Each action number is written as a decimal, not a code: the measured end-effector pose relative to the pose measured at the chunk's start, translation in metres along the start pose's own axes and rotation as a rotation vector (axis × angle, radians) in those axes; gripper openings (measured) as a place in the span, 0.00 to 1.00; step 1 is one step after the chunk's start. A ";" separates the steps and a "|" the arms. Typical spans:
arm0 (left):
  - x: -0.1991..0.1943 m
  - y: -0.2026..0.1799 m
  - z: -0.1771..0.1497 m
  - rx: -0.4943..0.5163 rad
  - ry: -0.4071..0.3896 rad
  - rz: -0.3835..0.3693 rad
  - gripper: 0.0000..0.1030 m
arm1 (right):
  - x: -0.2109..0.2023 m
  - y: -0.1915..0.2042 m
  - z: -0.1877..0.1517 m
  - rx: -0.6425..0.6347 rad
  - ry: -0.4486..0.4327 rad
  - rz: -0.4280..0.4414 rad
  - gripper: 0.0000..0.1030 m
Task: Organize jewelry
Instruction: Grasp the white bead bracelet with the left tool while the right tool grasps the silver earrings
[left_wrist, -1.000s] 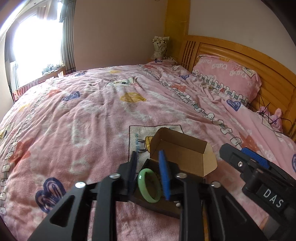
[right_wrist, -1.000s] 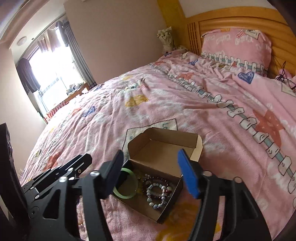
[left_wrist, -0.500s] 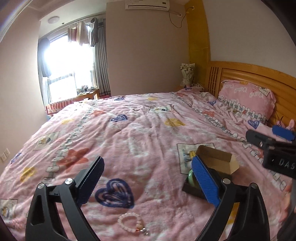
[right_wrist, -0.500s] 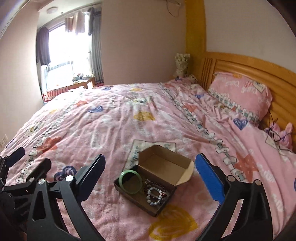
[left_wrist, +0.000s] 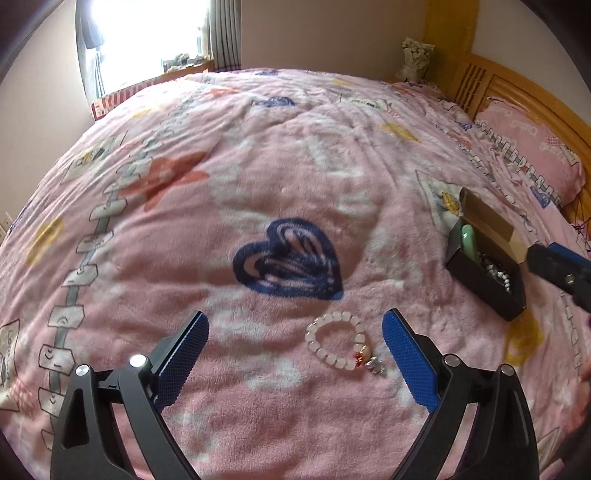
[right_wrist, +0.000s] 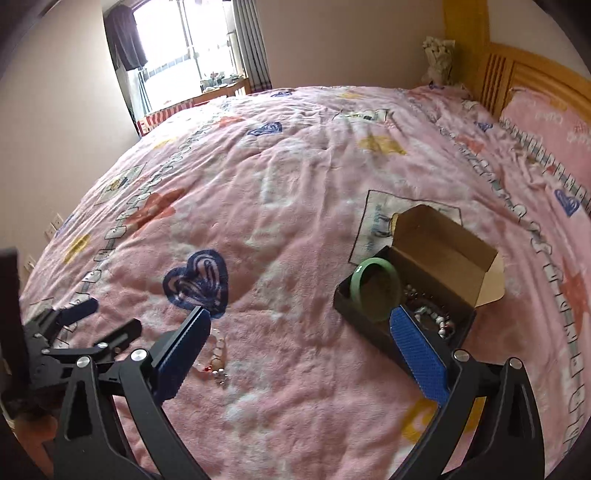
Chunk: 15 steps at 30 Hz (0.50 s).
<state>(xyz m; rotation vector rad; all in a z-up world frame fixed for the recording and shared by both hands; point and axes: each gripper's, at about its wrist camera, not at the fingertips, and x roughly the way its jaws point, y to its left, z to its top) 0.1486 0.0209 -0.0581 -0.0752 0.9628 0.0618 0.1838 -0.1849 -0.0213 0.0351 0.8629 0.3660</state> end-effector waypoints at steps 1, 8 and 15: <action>0.008 0.003 -0.003 -0.008 0.025 -0.005 0.76 | 0.005 0.005 -0.003 -0.019 0.017 0.032 0.93; 0.054 0.011 -0.013 -0.054 0.120 -0.057 0.64 | 0.104 0.014 -0.049 -0.022 0.329 0.222 0.48; 0.086 0.003 -0.015 -0.058 0.161 -0.080 0.61 | 0.125 0.019 -0.071 -0.074 0.401 0.230 0.46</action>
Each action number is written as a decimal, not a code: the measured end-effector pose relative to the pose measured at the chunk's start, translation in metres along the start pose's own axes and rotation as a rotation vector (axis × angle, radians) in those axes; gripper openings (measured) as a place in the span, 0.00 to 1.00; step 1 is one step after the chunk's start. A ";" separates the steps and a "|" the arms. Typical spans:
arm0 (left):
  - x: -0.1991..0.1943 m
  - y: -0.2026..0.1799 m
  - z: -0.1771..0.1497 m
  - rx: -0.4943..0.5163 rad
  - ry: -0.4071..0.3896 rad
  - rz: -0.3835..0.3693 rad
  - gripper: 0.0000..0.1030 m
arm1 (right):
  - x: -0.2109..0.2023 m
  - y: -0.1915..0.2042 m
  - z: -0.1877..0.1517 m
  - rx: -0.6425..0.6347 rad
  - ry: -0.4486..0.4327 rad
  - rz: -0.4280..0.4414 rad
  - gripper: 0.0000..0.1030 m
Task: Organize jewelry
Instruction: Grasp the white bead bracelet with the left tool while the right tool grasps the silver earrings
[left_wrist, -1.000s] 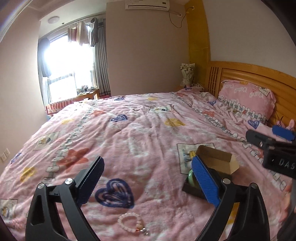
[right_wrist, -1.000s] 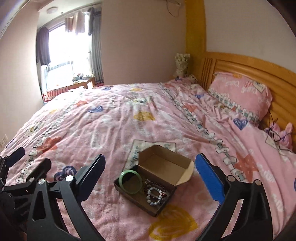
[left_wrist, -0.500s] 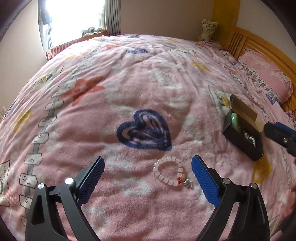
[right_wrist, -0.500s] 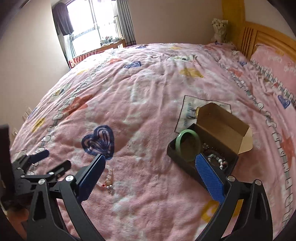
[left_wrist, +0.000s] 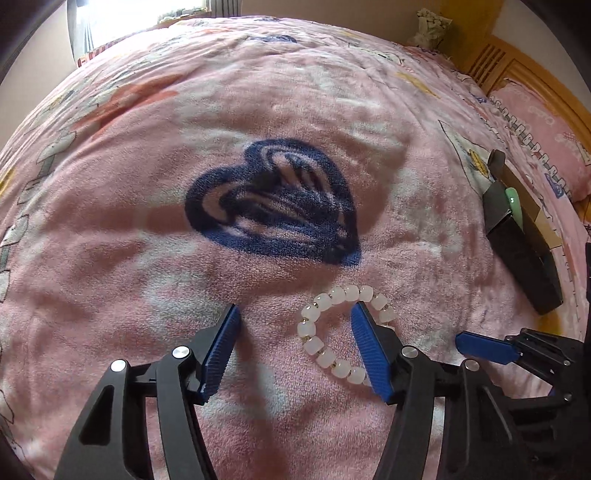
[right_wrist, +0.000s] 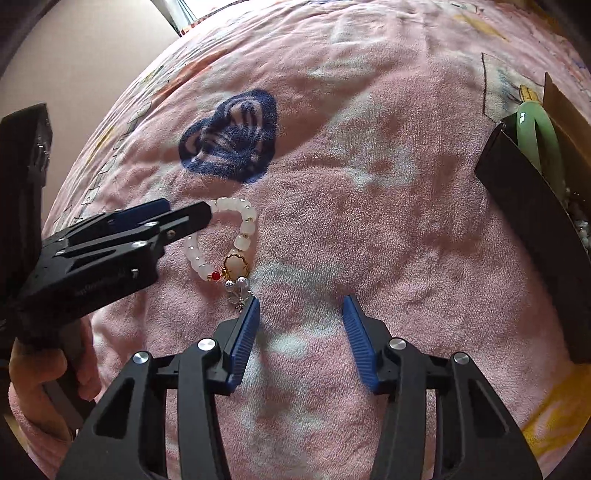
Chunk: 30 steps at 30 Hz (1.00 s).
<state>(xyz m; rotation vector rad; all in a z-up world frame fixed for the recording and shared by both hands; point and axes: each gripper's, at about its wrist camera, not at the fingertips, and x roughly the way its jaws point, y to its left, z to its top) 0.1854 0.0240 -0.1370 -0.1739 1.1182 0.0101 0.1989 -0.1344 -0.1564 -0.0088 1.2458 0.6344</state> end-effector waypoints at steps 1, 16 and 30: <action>0.004 0.001 0.000 -0.005 -0.001 0.006 0.61 | -0.002 0.000 -0.001 -0.002 -0.008 0.008 0.46; 0.003 0.019 -0.003 -0.060 -0.053 0.094 0.22 | -0.006 0.023 0.006 -0.070 -0.059 -0.006 0.52; -0.009 0.031 0.000 -0.047 -0.076 0.108 0.11 | 0.024 0.051 0.014 -0.144 -0.030 -0.162 0.16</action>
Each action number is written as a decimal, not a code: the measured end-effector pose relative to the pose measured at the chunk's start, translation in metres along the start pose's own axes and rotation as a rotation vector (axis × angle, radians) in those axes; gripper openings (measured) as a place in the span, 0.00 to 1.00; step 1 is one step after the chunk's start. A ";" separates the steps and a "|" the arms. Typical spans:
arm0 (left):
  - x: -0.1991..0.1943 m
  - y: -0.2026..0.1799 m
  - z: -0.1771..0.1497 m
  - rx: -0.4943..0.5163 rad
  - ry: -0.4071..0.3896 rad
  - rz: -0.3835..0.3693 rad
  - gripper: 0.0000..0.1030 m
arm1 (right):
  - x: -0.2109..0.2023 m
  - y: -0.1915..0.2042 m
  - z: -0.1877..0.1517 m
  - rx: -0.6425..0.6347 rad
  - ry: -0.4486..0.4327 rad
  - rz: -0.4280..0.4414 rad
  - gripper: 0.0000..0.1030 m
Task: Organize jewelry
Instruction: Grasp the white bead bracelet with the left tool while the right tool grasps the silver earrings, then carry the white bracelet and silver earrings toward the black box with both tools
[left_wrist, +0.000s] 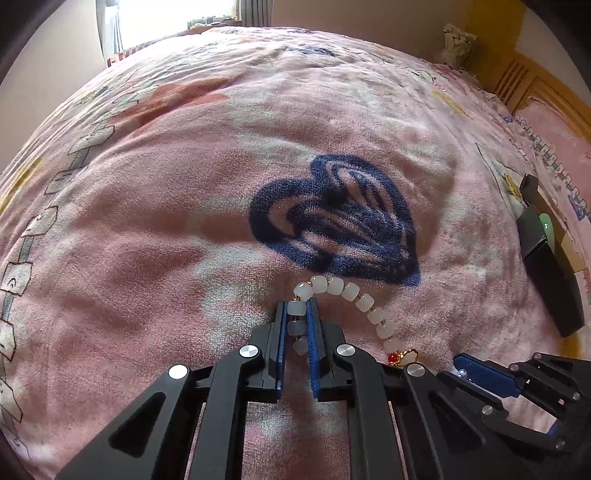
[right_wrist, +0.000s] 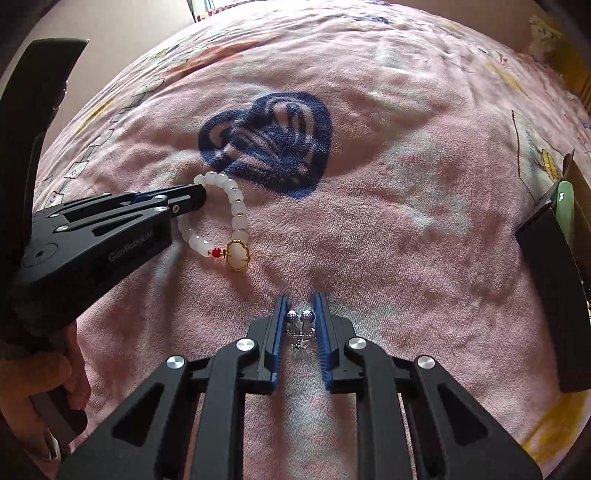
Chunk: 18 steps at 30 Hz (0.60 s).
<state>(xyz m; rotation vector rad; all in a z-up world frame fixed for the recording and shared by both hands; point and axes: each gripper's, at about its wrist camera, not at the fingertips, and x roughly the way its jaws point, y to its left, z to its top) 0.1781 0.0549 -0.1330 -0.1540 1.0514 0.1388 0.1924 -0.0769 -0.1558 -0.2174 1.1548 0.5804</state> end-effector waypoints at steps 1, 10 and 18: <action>-0.003 0.001 0.000 0.005 -0.009 0.008 0.11 | 0.000 0.000 0.000 0.003 -0.002 0.001 0.16; -0.027 0.011 0.010 -0.002 -0.070 0.011 0.11 | -0.032 -0.007 0.001 0.022 -0.074 0.005 0.16; -0.058 -0.002 0.020 0.024 -0.155 -0.002 0.11 | -0.074 -0.016 0.012 0.048 -0.181 -0.032 0.16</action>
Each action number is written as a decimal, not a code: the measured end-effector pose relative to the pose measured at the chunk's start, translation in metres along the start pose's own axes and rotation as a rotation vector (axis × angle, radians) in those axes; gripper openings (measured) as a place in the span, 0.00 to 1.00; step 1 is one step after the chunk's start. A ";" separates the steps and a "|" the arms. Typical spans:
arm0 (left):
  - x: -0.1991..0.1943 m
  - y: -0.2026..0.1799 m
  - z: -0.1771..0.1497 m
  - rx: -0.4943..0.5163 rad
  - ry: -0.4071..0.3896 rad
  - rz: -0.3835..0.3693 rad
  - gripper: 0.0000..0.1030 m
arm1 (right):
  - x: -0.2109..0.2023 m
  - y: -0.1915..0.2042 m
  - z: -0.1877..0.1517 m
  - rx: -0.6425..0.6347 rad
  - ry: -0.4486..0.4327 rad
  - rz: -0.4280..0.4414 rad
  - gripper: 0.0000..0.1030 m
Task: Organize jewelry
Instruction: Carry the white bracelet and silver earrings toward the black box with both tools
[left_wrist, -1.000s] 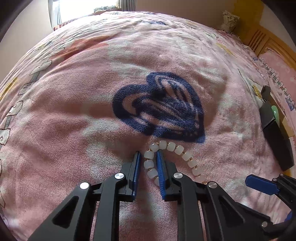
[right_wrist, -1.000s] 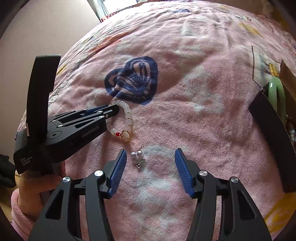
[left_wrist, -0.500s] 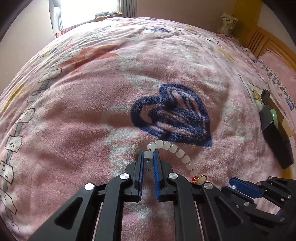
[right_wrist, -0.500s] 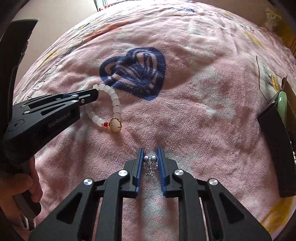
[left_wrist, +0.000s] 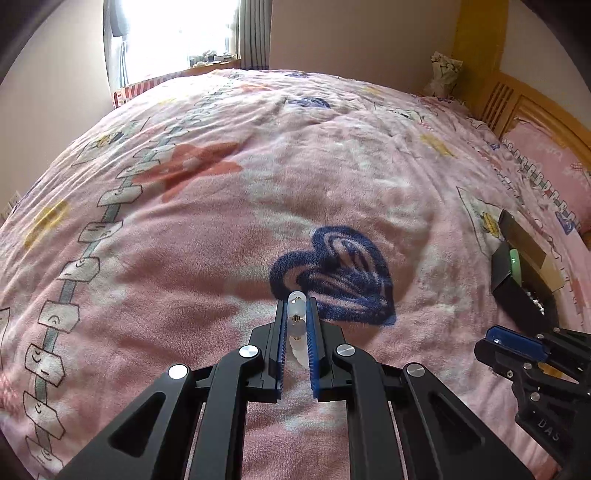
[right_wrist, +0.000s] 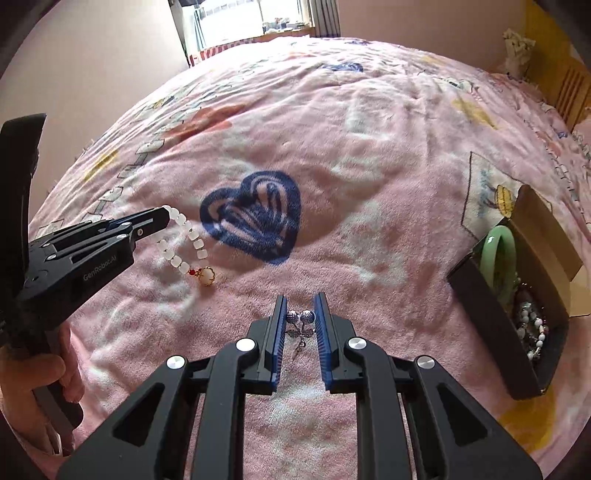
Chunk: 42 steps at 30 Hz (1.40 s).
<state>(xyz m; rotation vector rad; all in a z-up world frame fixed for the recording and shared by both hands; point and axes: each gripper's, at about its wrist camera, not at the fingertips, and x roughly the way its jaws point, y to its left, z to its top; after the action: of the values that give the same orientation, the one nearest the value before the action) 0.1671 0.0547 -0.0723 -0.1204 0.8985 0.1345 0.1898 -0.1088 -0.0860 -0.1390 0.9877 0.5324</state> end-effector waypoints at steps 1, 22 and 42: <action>-0.004 -0.002 0.002 0.006 -0.012 0.000 0.11 | -0.005 -0.001 0.002 0.000 -0.014 -0.007 0.16; -0.089 -0.099 0.016 0.156 -0.254 -0.073 0.11 | -0.100 -0.066 0.004 0.078 -0.193 -0.140 0.16; -0.053 -0.233 0.043 0.301 -0.202 -0.266 0.11 | -0.132 -0.182 -0.029 0.299 -0.311 -0.216 0.16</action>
<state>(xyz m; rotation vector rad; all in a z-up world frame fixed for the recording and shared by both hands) 0.2069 -0.1712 0.0072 0.0537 0.6845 -0.2332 0.1990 -0.3243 -0.0158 0.1021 0.7265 0.1954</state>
